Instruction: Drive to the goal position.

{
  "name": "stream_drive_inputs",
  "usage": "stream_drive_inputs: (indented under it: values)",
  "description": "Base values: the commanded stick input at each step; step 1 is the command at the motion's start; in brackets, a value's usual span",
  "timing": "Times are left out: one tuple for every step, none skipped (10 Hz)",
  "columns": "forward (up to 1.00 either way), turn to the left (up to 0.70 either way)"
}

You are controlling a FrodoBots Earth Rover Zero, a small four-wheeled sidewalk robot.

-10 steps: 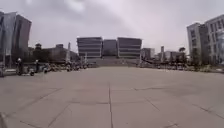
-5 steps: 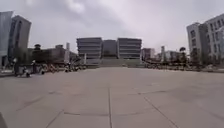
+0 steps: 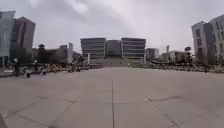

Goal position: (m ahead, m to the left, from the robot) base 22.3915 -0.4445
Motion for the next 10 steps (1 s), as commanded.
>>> stream_drive_inputs:
  values:
    - [0.70,0.01]
    - [0.70,0.01]
    - [0.70,0.01]
    - [0.70,0.01]
    - [0.70,0.01]
    - [0.70,0.01]
    - [0.70,0.01]
    - [0.70,0.01]
    - [0.70,0.01]
    - [0.70,0.02]
